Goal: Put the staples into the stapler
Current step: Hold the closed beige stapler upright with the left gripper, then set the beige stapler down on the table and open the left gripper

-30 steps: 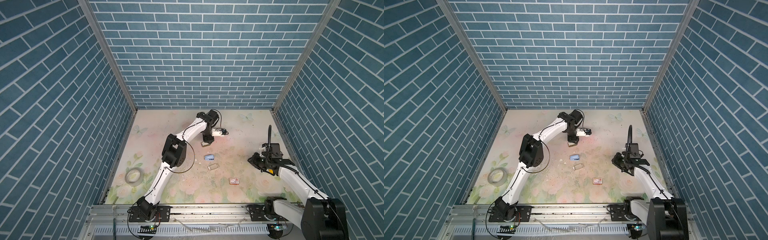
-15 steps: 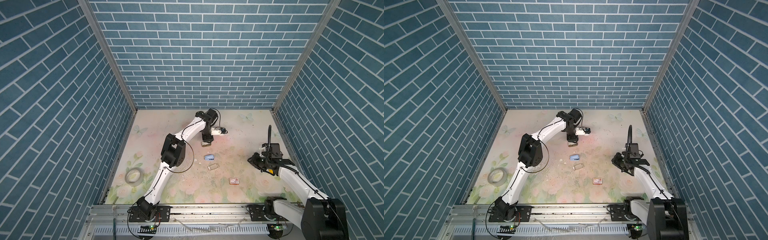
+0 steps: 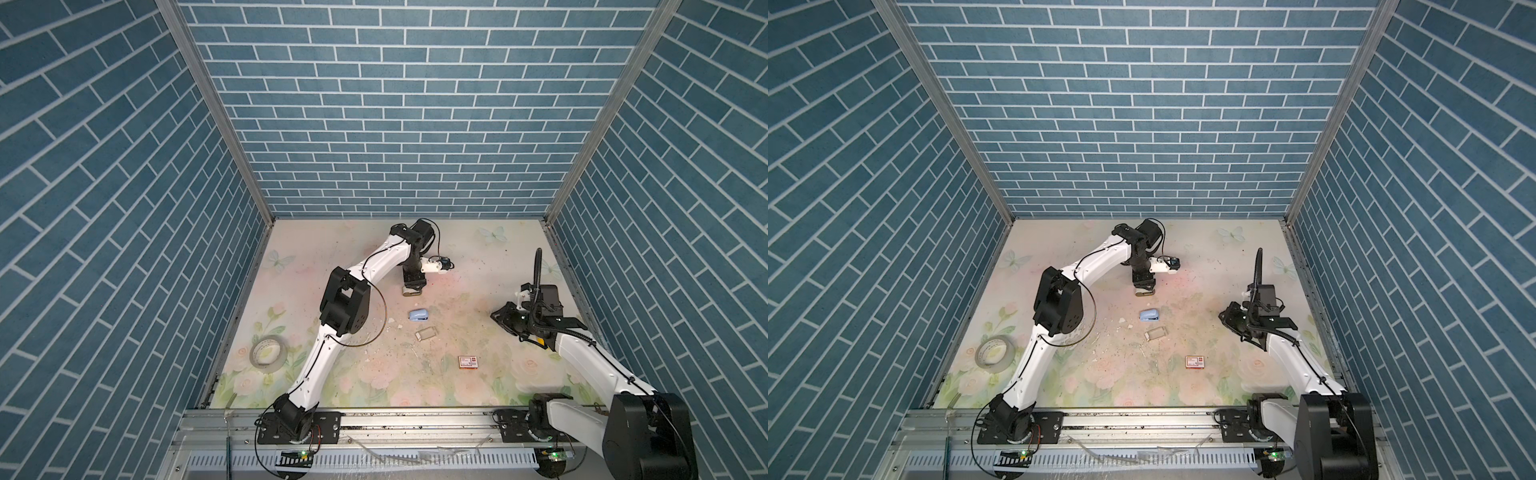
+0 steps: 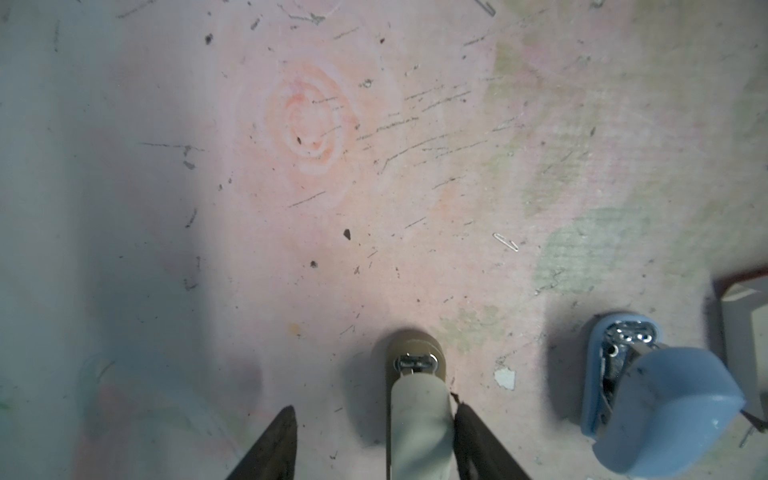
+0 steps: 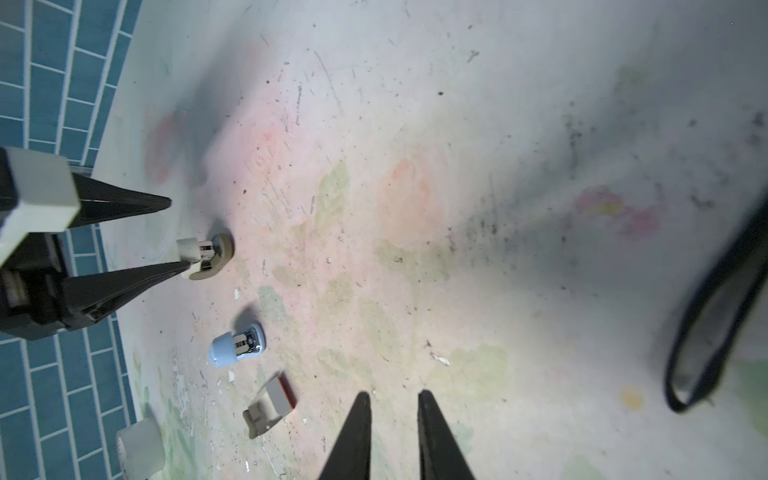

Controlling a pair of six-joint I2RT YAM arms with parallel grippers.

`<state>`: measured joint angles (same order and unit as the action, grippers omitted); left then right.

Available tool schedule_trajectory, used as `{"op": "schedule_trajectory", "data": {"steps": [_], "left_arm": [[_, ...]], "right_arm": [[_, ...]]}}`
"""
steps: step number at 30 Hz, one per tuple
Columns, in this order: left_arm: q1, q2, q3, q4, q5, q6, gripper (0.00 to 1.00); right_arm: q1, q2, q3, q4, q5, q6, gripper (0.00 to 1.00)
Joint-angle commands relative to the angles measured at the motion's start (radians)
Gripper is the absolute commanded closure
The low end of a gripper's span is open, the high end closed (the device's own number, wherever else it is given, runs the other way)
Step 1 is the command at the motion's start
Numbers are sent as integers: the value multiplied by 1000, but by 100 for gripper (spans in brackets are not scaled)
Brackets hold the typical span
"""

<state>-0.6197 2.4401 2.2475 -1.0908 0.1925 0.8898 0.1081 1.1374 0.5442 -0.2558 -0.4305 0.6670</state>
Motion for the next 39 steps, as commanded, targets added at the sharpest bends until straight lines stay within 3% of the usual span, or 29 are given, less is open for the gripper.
{"op": "schedule_trajectory", "data": {"steps": [1, 9, 18, 24, 32, 34, 35, 39], "left_arm": [[2, -33, -23, 0, -11, 27, 36], [2, -48, -53, 14, 1, 41, 31], [4, -151, -168, 78, 41, 40, 26], [51, -286, -253, 149, 132, -98, 24], [223, -594, -644, 443, 196, -402, 23], [286, -668, -765, 540, 210, -500, 23], [316, -696, -812, 584, 212, -540, 22], [444, -831, -1089, 844, 236, -659, 10]], "right_arm": [[33, 69, 48, 101, -94, 39, 78], [96, 237, 83, 282, -172, 94, 82], [97, 205, 112, 192, -87, 39, 78], [91, 140, 140, 150, 86, -64, 54], [47, 153, 227, 130, 318, -240, 32], [42, 143, 210, 191, 383, -302, 7], [41, 128, 181, 242, 406, -325, 2], [39, 72, 65, 440, 534, -414, 2]]}}
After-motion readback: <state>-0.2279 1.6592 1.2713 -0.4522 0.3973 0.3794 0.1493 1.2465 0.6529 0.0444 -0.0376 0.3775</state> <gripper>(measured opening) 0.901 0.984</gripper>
